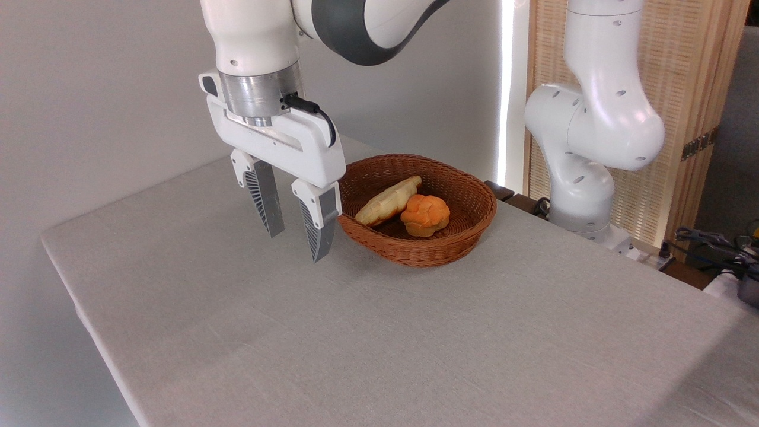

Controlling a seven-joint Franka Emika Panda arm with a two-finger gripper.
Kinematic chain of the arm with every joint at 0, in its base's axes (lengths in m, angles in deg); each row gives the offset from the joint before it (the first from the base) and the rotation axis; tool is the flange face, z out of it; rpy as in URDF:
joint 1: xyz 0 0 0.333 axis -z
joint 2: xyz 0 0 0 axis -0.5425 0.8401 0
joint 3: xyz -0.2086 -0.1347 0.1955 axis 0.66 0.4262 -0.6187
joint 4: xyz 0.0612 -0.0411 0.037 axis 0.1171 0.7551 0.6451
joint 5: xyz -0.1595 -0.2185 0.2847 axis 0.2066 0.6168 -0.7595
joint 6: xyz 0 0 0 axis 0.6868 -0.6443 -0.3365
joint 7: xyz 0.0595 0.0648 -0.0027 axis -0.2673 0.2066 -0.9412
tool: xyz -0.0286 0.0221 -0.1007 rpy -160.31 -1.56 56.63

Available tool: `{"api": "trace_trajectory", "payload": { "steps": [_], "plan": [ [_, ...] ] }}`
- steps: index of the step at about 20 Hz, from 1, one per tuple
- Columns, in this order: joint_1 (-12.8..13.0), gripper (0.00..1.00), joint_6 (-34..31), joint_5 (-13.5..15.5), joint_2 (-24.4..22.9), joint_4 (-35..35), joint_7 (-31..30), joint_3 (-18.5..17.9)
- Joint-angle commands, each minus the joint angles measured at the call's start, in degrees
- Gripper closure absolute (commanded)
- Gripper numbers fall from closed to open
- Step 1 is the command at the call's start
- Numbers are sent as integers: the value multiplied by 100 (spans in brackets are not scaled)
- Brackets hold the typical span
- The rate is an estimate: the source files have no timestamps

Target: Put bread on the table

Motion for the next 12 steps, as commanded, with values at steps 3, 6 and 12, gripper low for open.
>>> {"api": "trace_trajectory", "payload": {
  "steps": [3, 6, 12],
  "plan": [
    [5, 0, 60, -49, 43, -102, 88, -121],
    [5, 0, 148, -57, 35, -102, 88, -173],
    [5, 0, 148, -57, 17, -93, 80, -182]
  ]
}}
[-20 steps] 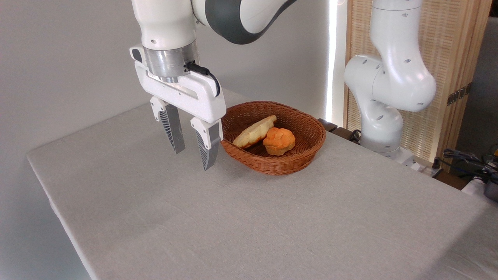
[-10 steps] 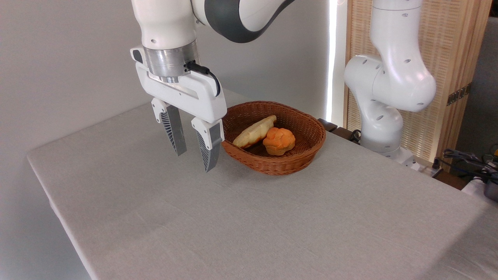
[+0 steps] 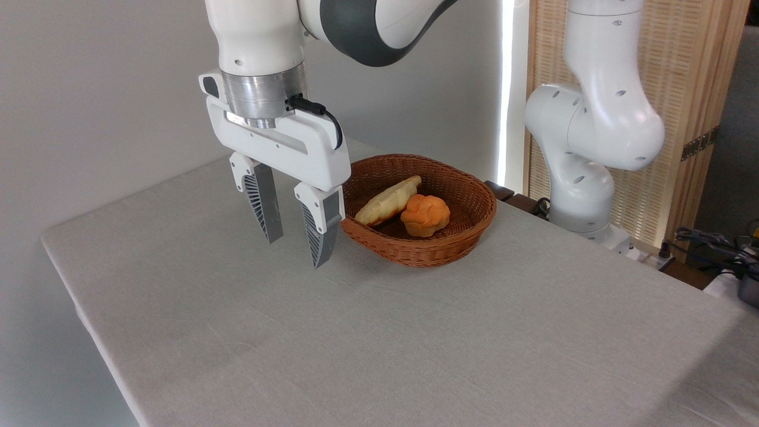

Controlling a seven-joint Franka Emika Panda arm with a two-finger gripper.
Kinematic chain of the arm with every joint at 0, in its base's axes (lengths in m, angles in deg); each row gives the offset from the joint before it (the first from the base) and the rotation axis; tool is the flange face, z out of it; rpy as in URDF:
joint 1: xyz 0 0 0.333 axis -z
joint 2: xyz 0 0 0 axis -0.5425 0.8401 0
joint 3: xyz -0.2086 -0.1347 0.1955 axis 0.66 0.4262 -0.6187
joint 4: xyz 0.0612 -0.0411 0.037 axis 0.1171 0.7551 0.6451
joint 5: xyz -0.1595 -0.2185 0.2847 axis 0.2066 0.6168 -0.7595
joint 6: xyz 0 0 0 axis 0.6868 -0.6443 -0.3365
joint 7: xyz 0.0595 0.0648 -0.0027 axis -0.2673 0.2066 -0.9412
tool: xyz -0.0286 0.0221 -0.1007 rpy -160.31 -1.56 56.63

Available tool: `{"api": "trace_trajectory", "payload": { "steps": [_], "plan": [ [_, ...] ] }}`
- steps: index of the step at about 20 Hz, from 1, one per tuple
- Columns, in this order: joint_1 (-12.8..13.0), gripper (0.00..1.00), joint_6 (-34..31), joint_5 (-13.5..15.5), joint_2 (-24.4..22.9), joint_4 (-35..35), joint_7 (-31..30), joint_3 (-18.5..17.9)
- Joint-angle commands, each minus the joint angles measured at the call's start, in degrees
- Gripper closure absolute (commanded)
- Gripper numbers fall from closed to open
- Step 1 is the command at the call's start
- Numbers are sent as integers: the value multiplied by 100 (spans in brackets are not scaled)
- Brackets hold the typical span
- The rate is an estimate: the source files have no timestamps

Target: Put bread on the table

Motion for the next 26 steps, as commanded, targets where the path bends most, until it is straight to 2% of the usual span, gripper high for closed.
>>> {"api": "trace_trajectory", "payload": {
  "steps": [1, 12, 15, 17, 22, 26],
  "plan": [
    [12, 0, 29, -48, 17, -79, 80, -34],
    [29, 0, -6, -48, 0, -71, 80, -17],
    [47, 0, 21, -39, -149, -18, 80, 27],
    [134, 0, -67, -5, -325, 61, 71, 62],
    [495, 0, -137, 4, -852, 754, 80, 80],
    [881, 0, -742, 4, -1151, 1185, 80, 80]
  ]
}}
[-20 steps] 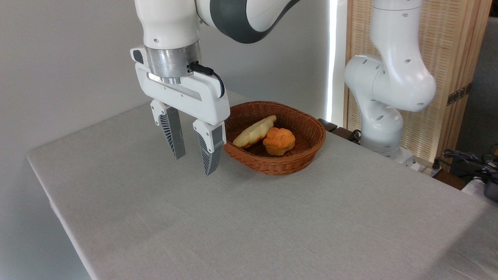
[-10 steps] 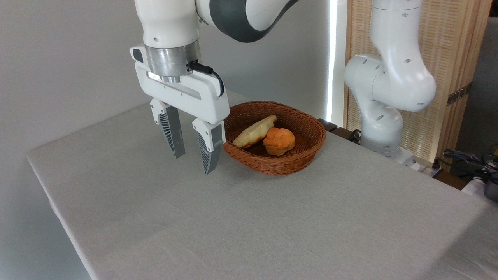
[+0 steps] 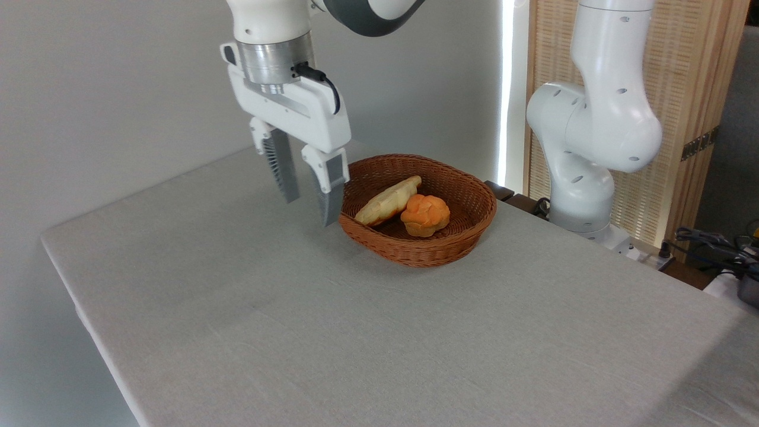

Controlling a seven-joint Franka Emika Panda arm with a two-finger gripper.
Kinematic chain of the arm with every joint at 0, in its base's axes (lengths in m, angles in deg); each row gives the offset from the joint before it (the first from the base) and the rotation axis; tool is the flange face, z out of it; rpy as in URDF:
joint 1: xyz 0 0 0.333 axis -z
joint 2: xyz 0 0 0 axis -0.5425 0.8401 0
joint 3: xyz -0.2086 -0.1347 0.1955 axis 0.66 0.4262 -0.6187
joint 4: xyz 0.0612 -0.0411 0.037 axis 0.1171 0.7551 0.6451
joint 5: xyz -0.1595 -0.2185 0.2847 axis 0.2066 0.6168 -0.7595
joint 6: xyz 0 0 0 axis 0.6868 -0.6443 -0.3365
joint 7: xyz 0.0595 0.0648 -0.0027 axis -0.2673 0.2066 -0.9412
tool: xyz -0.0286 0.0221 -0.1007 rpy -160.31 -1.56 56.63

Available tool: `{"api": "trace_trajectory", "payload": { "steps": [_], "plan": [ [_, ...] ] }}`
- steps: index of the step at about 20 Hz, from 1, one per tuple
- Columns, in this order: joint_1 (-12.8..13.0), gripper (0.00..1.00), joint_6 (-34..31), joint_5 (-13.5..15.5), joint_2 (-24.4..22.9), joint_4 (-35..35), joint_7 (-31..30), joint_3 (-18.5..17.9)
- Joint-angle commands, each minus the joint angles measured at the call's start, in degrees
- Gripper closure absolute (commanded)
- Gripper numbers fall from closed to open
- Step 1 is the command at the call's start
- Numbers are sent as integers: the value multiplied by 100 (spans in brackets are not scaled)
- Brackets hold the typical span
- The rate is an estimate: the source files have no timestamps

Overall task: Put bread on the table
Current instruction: 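Lower the open gripper into the basket onto the pale bread roll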

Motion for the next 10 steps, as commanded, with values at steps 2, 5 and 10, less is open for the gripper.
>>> {"api": "trace_trajectory", "payload": {
  "steps": [2, 5, 10],
  "plan": [
    [401, 0, -611, 4, -546, 649, 79, -59],
    [691, 0, -823, 4, -765, 1018, 79, -68],
    [1279, 0, -788, -23, -933, 1520, 71, -68]
  ]
}}
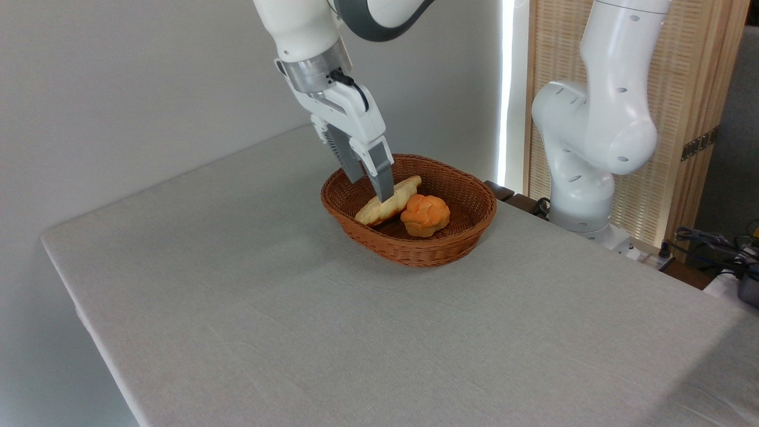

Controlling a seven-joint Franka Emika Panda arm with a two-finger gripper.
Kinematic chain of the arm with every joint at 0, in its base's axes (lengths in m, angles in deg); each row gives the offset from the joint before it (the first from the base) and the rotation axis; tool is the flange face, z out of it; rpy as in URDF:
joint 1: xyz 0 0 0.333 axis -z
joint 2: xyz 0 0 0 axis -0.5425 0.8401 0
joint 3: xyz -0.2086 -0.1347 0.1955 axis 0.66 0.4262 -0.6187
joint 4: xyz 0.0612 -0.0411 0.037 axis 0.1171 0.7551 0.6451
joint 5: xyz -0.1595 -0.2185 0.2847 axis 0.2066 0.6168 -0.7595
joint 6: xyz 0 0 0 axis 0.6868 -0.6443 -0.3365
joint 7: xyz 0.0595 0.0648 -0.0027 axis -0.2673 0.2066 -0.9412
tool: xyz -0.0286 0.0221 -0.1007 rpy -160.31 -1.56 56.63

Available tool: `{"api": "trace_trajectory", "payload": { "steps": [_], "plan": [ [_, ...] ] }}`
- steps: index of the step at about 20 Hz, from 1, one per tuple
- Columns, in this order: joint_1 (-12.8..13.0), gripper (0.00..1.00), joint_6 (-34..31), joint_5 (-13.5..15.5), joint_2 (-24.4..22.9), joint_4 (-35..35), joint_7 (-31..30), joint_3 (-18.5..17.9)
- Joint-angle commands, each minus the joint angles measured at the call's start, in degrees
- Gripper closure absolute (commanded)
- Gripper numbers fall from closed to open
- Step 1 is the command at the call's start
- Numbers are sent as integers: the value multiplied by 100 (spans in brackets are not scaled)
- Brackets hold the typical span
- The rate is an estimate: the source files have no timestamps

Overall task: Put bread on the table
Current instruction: 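Lower the open gripper into the basket onto the pale bread roll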

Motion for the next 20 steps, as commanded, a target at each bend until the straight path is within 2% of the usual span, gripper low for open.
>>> {"api": "trace_trajectory", "payload": {
  "steps": [1, 5, 9, 11, 20],
  "plan": [
    [406, 0, 55, -23, -178, 366, 71, -77],
    [678, 0, 405, -40, 103, 507, 80, -68],
    [697, 0, 854, -40, 472, 499, 71, -60],
    [705, 0, 899, -40, 578, 507, 71, -60],
    [1082, 0, 934, -32, 930, 499, 44, -60]
  ]
}}
